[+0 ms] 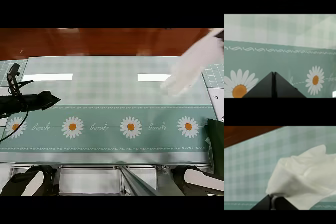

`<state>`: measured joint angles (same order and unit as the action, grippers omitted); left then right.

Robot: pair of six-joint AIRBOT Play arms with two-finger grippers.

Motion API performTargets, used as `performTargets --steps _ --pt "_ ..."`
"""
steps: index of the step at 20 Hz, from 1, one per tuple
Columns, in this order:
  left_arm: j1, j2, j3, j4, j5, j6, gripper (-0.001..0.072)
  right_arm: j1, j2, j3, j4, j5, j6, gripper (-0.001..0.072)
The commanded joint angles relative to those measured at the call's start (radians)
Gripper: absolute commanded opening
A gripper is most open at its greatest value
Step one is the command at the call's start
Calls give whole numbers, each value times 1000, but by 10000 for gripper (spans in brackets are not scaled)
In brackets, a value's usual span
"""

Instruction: Fold the shirts.

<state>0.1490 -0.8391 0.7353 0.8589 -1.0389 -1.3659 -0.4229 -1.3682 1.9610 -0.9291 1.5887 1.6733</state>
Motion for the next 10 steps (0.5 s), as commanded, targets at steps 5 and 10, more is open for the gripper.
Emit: performTargets --steps 5,10 --pt "2 1 1 -36 30 44 21 -443 68 5 57 185 -32 21" --pt "26 1 1 -36 158 45 21 -645 93 -9 -21 269 -52 20"
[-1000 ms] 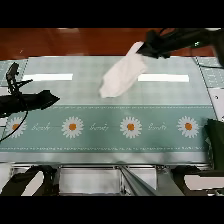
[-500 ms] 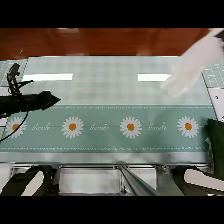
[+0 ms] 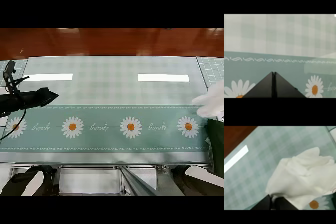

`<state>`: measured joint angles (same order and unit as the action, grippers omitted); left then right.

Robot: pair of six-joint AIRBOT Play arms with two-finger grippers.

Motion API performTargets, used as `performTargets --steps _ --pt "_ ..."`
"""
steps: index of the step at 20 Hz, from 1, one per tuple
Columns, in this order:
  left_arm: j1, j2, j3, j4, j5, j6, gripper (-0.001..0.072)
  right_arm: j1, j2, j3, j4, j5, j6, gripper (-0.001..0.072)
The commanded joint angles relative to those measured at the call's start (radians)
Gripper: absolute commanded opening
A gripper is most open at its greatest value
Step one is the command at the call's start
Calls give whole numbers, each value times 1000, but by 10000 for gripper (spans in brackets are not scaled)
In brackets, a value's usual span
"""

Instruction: Fold the shirts.

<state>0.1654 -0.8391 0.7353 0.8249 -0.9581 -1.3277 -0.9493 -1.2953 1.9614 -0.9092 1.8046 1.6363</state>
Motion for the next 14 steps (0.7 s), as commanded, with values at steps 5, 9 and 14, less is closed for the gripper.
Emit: performTargets --steps 5,9,14 --pt "10 1 1 -2 186 8 22 -356 177 -268 -226 55 -29 21" --pt "10 1 1 -2 257 12 21 -511 318 -550 -508 55 -35 21" --pt "10 -1 0 -2 374 11 22 -520 383 -790 -777 56 -44 68"
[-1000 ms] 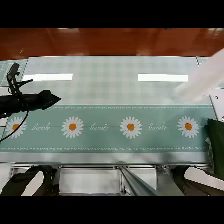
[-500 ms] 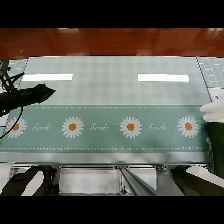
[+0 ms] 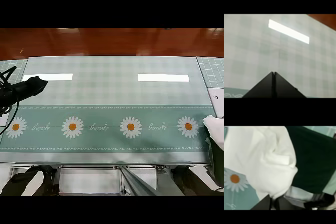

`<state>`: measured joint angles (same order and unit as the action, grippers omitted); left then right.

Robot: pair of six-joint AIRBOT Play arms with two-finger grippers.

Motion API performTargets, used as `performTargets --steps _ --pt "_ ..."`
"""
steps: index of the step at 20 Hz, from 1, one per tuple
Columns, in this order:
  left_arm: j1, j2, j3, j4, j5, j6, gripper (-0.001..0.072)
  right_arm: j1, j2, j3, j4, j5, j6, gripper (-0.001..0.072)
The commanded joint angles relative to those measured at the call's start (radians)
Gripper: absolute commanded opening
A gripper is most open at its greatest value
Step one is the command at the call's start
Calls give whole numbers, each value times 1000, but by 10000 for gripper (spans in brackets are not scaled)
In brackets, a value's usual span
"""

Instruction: Fold the shirts.

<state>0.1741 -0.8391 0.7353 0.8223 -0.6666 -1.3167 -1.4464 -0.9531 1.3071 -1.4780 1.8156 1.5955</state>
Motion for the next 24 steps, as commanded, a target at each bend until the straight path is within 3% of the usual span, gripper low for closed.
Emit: performTargets --steps 1,2,5,7,8,9,10,11,12,13,16,18,19,21,24 --pt "0 -6 0 0 108 0 21 -23 41 -161 -246 47 6 301" --pt "0 -15 1 0 134 0 22 -23 40 -176 -256 47 5 410" --pt "0 -76 6 -8 222 0 21 -23 29 -177 -251 34 31 408" --pt "-1 -152 71 -8 201 0 21 -23 28 -169 -108 -61 71 392" --pt "-5 -195 132 -7 167 1 22 -22 28 -158 59 -138 68 255" --pt "-8 -235 207 -8 124 17 21 -6 28 -144 252 -234 51 66" --pt "-13 -269 291 -8 71 33 22 37 28 -129 472 -369 -3 21" --pt "-17 -301 392 -11 8 49 21 111 27 -115 649 -512 -45 21" --pt "-26 -326 486 -11 -36 49 21 231 21 -92 779 -648 -107 21" --pt "-45 -351 582 -11 -71 49 21 371 6 -55 814 -734 -159 21" --pt "-143 -409 777 -6 -170 49 20 891 -122 109 589 -753 -211 21" --pt "-228 -436 796 79 -253 13 20 1205 -225 175 267 -658 -136 21" --pt "-270 -458 792 220 -316 -69 20 1324 -267 176 104 -616 -79 21" --pt "-322 -508 766 477 -422 -253 21 1468 -364 176 -188 -496 57 21" --pt "-324 -553 752 499 -566 -293 22 1490 -451 176 -210 -377 117 21"
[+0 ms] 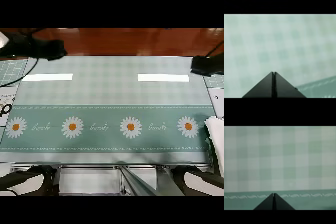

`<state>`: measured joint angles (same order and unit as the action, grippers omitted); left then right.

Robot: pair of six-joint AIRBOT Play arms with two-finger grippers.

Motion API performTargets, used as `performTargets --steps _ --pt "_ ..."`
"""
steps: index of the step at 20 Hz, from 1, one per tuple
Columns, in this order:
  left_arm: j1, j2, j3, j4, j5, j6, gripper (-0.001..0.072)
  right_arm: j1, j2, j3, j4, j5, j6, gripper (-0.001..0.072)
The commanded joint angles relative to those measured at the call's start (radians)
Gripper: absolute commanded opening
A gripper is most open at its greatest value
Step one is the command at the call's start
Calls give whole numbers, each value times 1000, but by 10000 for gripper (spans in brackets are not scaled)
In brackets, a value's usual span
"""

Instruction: Fold the shirts.

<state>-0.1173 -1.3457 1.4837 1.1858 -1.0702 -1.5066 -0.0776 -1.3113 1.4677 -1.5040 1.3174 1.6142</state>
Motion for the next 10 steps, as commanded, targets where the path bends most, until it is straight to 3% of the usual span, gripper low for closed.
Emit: performTargets --steps 1,10 --pt "-33 -53 3 135 -181 -103 21 121 -100 15 -178 122 111 21" --pt "-33 -56 3 135 -176 -103 21 120 -100 16 -179 116 120 21"
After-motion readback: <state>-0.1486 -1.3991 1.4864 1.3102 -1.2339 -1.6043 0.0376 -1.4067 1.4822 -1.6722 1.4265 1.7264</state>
